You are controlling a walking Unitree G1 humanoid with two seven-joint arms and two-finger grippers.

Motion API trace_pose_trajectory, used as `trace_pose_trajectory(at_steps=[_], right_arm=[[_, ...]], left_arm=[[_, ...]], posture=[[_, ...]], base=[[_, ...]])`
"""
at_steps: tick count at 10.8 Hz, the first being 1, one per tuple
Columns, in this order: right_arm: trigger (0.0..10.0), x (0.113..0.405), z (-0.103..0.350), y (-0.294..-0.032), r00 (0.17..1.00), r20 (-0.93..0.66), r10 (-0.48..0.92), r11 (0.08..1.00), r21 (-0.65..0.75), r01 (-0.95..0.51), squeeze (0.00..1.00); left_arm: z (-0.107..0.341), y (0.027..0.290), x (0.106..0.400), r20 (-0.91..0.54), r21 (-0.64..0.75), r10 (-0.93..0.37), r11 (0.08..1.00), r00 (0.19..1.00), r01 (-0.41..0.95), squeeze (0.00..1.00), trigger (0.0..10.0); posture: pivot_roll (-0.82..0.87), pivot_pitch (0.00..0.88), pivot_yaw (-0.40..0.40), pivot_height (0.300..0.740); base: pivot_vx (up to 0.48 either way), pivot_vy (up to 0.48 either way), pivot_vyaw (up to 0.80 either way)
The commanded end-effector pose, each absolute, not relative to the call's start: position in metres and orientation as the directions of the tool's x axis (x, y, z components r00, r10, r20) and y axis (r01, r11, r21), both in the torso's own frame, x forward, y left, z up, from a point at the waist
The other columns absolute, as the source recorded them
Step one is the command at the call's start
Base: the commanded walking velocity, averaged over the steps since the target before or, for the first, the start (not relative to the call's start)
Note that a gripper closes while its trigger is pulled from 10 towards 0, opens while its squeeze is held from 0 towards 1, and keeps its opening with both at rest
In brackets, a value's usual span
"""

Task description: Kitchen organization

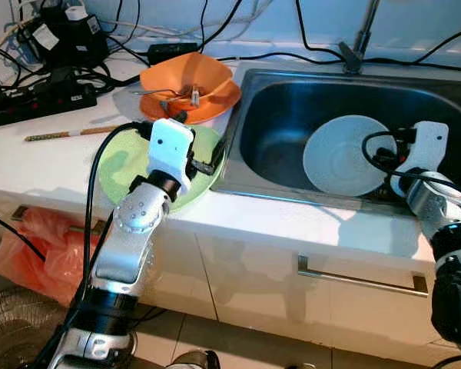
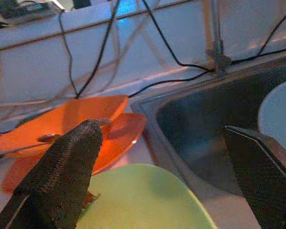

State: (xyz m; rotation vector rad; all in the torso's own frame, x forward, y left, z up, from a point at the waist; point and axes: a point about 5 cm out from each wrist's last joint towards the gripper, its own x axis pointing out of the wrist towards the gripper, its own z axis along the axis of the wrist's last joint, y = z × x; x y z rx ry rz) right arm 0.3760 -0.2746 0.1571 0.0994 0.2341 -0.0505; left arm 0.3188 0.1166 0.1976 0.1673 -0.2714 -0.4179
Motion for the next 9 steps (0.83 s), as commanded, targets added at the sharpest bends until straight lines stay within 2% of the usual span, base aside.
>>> trace_pose_trajectory(at_steps=[1, 2, 3, 6, 9], right_arm=[[4.2, 0.382, 0.165, -0.266, 0.981, -0.192, -0.017, 0.995, 0.091, 0.035, 0.0], [5.0, 0.383, 0.165, -0.265, 0.982, -0.19, -0.017, 0.997, 0.074, 0.032, 0.0], [10.0, 0.382, 0.161, -0.263, 0.978, -0.208, -0.006, 0.999, 0.036, 0.014, 0.0], [10.0, 0.386, 0.171, -0.267, 0.977, -0.209, -0.037, 0.996, -0.083, 0.02, 0.0], [10.0, 0.384, 0.18, -0.284, 0.97, -0.204, -0.128, 0.987, -0.122, 0.105, 0.0]], left_arm=[[0.198, 0.117, 0.315, 0.218, 0.187, -0.436, 0.897, 0.873, 0.401, 0.95, 10.0], [0.197, 0.115, 0.314, 0.211, 0.165, -0.436, 0.898, 0.875, 0.407, 0.32, 10.0], [0.196, 0.113, 0.312, 0.185, 0.145, -0.453, 0.89, 0.872, 0.432, 0.0, 10.0], [0.196, 0.109, 0.306, 0.159, 0.129, -0.483, 0.875, 0.861, 0.467, 0.0, 10.0], [0.192, 0.111, 0.302, 0.128, 0.103, -0.485, 0.874, 0.865, 0.475, 0.0, 10.0]], posture=[[0.09, 0.096, 0.101, 0.74], [0.09, 0.098, 0.104, 0.74], [0.1, 0.104, 0.109, 0.74], [0.12, 0.112, 0.117, 0.74], [0.13, 0.118, 0.113, 0.74]], base=[[0.0, 0.0, 0.0], [0.0, 0.0, 0.0], [0.0, 0.0, 0.0], [0.0, 0.0, 0.0], [0.0, 0.0, 0.0]])
